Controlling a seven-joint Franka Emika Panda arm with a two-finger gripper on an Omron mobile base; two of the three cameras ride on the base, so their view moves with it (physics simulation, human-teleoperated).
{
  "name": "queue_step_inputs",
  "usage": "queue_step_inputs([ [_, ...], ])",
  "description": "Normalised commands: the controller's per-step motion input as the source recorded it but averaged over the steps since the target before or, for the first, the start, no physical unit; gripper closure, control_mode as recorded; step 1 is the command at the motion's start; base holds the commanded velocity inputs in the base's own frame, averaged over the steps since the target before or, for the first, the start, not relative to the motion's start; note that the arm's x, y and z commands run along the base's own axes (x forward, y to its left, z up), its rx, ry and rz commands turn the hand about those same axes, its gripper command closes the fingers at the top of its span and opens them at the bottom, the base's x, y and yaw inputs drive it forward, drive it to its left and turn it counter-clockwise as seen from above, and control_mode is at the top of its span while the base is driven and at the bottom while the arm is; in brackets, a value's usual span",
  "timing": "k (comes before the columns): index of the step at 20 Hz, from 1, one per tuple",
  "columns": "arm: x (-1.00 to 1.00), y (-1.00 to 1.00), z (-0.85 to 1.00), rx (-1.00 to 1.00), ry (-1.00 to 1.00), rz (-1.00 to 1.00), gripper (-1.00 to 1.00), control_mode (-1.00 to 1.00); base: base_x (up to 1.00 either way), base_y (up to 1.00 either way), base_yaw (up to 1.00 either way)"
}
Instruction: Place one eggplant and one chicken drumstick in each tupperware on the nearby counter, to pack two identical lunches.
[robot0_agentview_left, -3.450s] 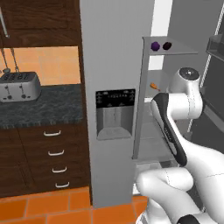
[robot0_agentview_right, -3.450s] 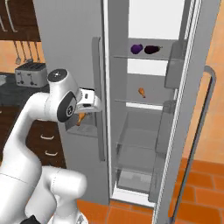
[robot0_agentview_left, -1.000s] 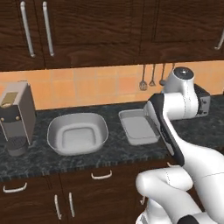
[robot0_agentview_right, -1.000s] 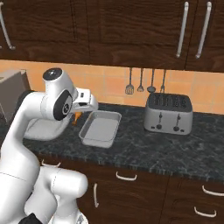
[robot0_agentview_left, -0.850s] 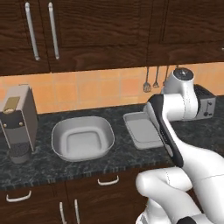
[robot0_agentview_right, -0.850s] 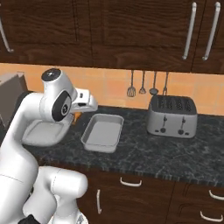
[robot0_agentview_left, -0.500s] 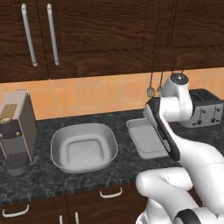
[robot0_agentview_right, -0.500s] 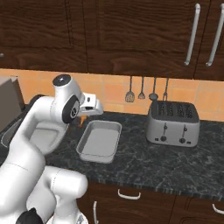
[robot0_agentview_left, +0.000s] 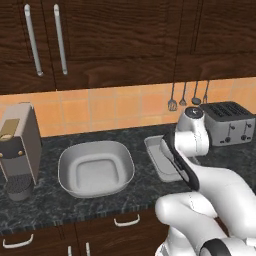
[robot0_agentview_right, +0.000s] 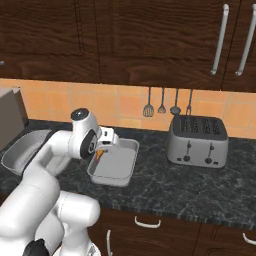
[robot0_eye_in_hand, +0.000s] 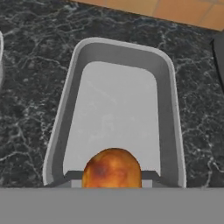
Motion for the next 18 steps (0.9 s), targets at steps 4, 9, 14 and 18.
queue_step_inputs([
  [4,0.43,-0.11,-0.46,0.02,0.00,0.00,1.00,-1.00,0.00,0.00,0.00],
  [9,0.61,-0.10,-0.12,0.01,0.00,0.00,-1.00,-1.00,0.00,0.00,0.00],
  [14,0.45,0.00,0.01,0.01,0.00,0.00,-1.00,-1.00,0.00,0.00,0.00],
  [18,-0.19,0.00,0.48,0.06,0.00,0.00,-1.00,-1.00,0.00,0.00,0.00],
])
